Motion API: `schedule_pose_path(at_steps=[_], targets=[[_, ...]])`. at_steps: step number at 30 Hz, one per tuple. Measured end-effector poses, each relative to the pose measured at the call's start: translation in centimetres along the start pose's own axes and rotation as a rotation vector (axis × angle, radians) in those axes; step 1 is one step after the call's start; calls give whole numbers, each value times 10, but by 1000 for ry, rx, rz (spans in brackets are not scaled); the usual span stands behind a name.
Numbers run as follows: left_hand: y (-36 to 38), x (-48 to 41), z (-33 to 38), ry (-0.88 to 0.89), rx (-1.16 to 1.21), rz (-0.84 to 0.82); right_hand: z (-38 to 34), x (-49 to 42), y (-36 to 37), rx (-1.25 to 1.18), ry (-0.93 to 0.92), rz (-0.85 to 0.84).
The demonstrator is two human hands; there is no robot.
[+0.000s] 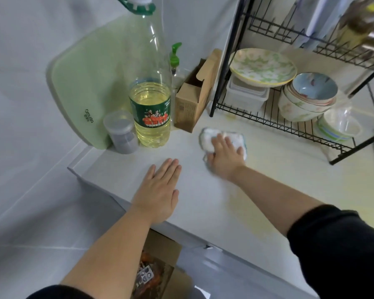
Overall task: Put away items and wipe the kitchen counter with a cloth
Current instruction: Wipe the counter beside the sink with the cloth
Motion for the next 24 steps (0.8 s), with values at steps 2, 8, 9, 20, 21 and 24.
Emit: schedule_pose_path(at_steps=[2, 8, 9, 20, 21, 24], targets=[[1, -1, -1, 3, -7, 13, 4, -33, -9, -56, 165, -13], [2, 1, -1, -10, 82, -1, -13, -37, -10, -38, 139, -56], [2, 1, -2, -21, 106, 3, -17, -19, -3, 14, 45, -59], [-2, 1, -1, -32, 181, 40, -6, 26, 8, 134, -277, -132], [-3, 2, -2, -40, 207, 71, -15, 24, 12, 91, -221, -109], [-5, 6, -2, -33, 287, 132, -31, 52, 24, 60, -209, -72]])
Point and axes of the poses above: each hand's wrist, its own x-axis away from the middle knuckle, its own y-axis out of the palm, z = x × y, the point moved 2 cm from there along -x, towards the middle knuckle
